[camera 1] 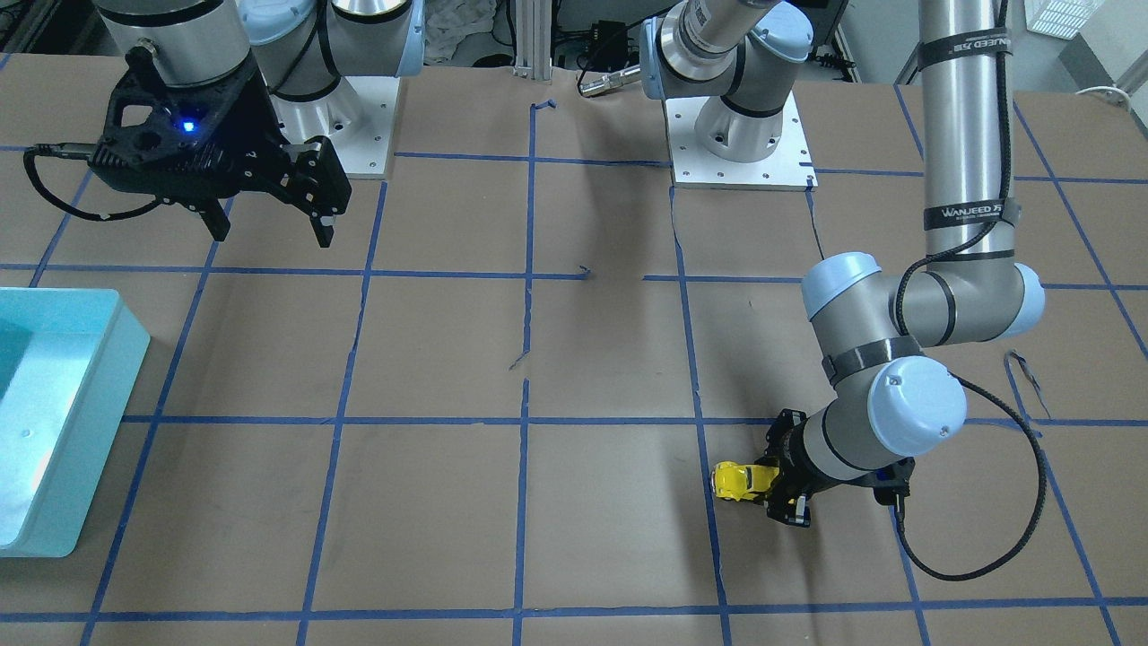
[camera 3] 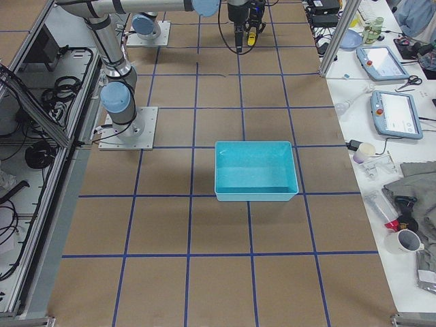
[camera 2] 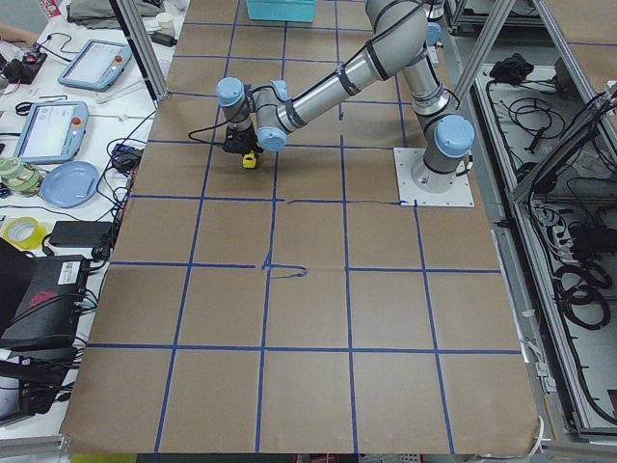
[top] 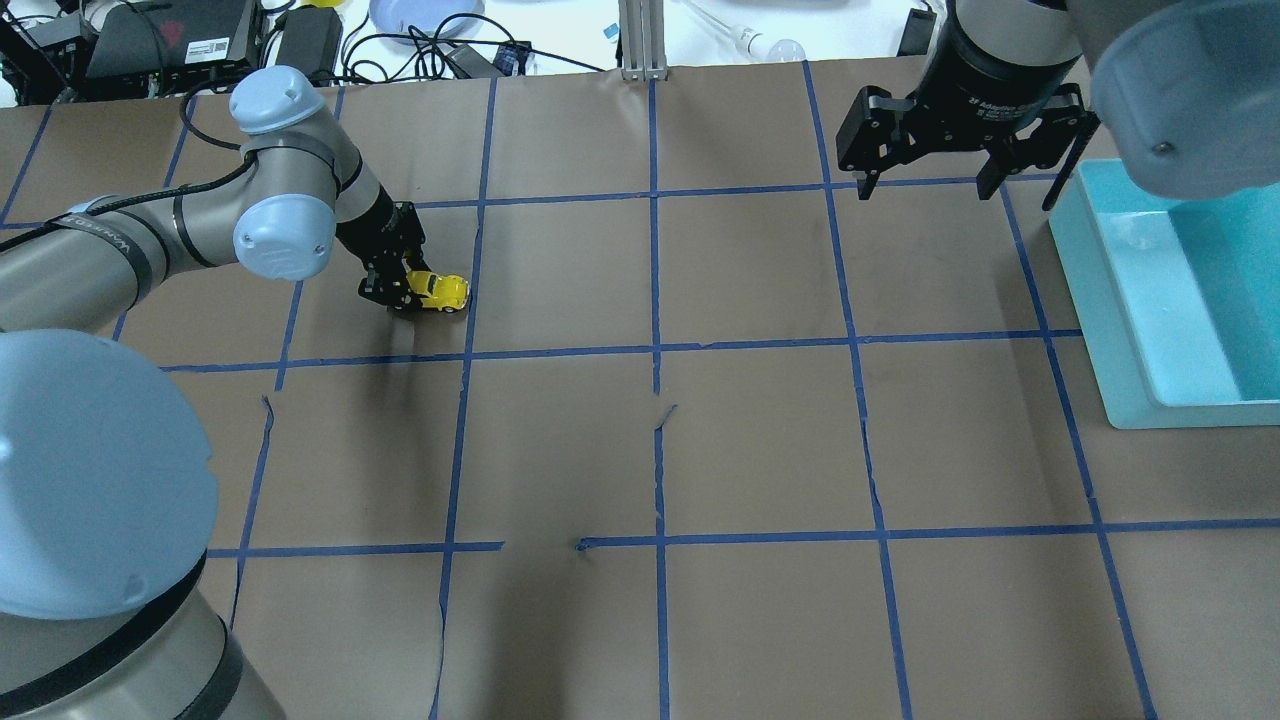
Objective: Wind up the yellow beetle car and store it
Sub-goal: 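Close the left gripper on the car and drag it along the table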
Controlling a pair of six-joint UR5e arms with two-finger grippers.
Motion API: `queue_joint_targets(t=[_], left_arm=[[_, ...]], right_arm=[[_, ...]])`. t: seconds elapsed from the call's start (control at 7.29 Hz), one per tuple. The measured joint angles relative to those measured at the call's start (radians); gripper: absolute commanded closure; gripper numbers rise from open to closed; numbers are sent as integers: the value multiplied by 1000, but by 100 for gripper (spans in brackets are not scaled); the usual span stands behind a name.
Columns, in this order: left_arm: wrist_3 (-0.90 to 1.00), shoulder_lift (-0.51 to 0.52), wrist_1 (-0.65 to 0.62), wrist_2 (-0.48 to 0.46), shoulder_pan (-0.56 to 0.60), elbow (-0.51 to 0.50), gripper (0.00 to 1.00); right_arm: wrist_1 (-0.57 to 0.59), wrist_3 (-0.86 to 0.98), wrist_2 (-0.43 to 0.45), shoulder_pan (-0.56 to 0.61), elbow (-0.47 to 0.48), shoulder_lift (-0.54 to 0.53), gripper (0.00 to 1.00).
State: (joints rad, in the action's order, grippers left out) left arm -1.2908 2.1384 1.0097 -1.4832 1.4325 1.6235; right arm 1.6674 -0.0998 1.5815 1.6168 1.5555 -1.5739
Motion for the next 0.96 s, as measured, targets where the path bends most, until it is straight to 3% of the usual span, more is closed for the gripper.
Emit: queue_joint_targets(t=[0.41, 0.96], left_arm=[[-2, -14, 1, 19, -1, -5, 100], [-72, -13, 8, 253, 10, -7, 100]], right_arm=[[0, 0, 0, 0, 0, 0, 0], [0, 0, 0, 0, 0, 0, 0]])
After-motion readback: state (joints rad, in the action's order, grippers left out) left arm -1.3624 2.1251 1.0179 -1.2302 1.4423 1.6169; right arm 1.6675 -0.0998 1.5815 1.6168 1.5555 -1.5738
